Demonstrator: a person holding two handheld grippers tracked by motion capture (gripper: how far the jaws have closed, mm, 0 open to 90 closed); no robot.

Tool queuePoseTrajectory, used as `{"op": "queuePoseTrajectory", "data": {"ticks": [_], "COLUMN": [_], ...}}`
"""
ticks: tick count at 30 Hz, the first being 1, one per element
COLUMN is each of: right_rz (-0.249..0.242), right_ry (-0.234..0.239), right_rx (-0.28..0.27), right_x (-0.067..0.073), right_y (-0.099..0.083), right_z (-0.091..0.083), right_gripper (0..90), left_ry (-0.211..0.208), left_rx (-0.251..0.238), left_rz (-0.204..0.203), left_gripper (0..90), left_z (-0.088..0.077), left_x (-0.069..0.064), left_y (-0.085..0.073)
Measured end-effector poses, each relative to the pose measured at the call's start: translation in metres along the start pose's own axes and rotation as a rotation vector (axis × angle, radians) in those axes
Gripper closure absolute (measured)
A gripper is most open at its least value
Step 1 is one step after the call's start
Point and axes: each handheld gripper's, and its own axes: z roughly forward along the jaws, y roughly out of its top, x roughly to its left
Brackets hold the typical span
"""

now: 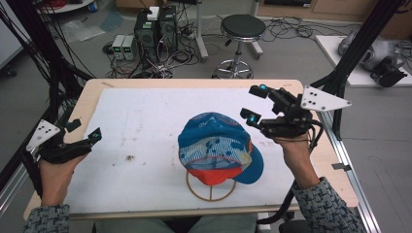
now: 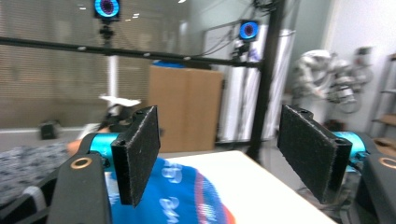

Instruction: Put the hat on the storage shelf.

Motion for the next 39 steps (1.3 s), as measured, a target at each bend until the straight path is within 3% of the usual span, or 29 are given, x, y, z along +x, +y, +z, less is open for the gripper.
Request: {"op": "queuePoseTrajectory", "data": {"ticks": [4,9,12,17,24,29,39], "right_rz": [0.005,-0.005,0.006,-0.016,-0.033,-0.049,0.007], "right_ry": [-0.055,-0.162,-0.226,-0.327,-0.424,-0.473,-0.542], "right_rx": [-0.034,-0.046,-0.036,-0.016,0.012,0.034,0.093], "right_x": [-0.009,-0.023,-0.028,-0.036,-0.044,-0.05,-0.061], "right_y": [0.0,-0.002,-0.004,-0.011,-0.022,-0.034,-0.067], "right_z": [-0.011,-0.029,-0.036,-0.045,-0.05,-0.053,-0.056], "right_gripper": [25.7,21.9,19.0,15.3,12.2,12.1,12.0], "left_ry": [0.002,0.003,0.004,0.004,0.003,0.004,0.001], "left_rx": [0.001,0.001,-0.001,0.0,0.009,0.009,0.011], "left_rz": [0.0,0.0,-0.001,-0.005,-0.004,-0.007,-0.002], "left_gripper": [18.0,18.0,18.0,18.0,18.1,18.0,18.0], "left_z": [0.0,0.0,0.0,0.002,0.002,0.003,0.005], "left_x": [0.0,0.001,0.001,0.001,0.002,0.002,0.001], "left_y": [0.0,0.0,0.0,-0.001,-0.003,-0.004,-0.004]}}
